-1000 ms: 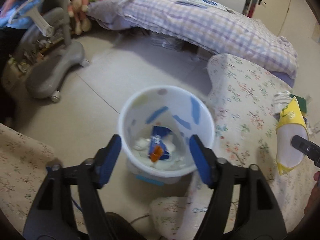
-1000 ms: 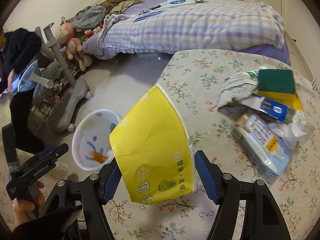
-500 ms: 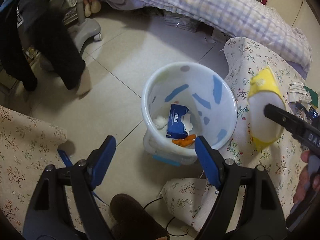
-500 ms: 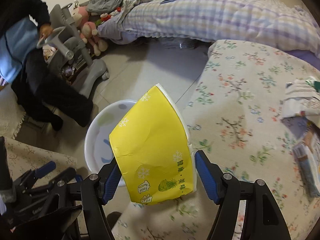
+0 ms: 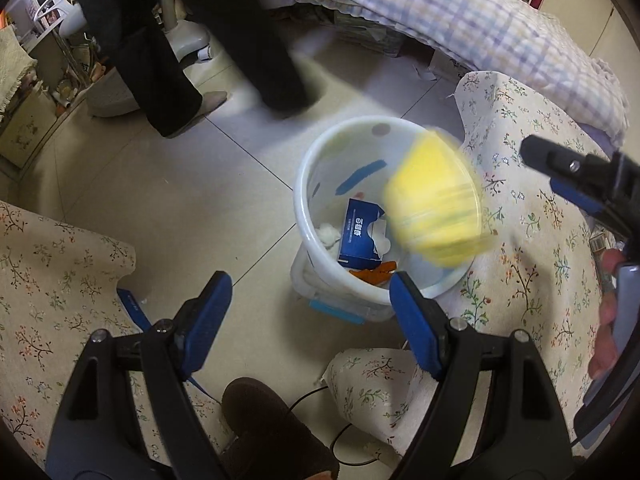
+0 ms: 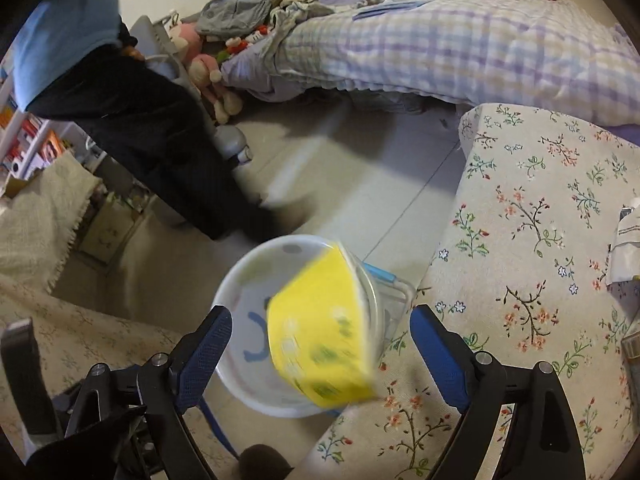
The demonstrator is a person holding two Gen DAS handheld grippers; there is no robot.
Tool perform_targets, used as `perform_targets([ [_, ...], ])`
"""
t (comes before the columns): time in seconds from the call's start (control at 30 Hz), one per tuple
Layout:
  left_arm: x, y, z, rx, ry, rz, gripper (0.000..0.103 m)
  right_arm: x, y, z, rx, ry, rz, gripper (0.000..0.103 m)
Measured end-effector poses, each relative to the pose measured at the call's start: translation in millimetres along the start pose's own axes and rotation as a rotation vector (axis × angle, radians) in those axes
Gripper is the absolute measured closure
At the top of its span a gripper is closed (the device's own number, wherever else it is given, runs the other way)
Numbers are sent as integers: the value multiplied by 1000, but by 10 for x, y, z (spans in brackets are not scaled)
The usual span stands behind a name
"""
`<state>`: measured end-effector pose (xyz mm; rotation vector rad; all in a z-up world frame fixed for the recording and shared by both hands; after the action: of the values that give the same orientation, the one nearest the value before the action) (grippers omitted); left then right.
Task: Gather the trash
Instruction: 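Lower the yellow bag with the right gripper into the wastebasket and release, then move both grippers back over the remaining trash on the bed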
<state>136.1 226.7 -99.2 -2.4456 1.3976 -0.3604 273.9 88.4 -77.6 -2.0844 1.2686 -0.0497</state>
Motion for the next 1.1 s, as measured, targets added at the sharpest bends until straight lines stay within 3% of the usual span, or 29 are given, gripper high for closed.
perform_targets([
  [0.33, 163, 83, -63, 2, 22, 45, 21, 256, 191, -472, 4, 95, -8, 11],
  [0.67, 486, 222, -138, -9, 52, 115, 17, 815, 579, -1088, -23, 221, 34, 11],
  [1.1, 1056, 338, -185, 7, 58, 196, 15, 1633, 916, -1630, -5, 285, 154, 11],
])
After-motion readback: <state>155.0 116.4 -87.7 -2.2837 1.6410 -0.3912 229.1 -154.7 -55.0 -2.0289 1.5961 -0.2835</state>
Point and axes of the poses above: each gripper's, at about its wrist camera, not at the fingertips, and z roughly the way its jaws point, x to its right, y to its underside, the point moved 7 cm from there along z, roughly the way its jaws point, and after that the axes turned 8 degrees about -z, right-handed, at the moved point
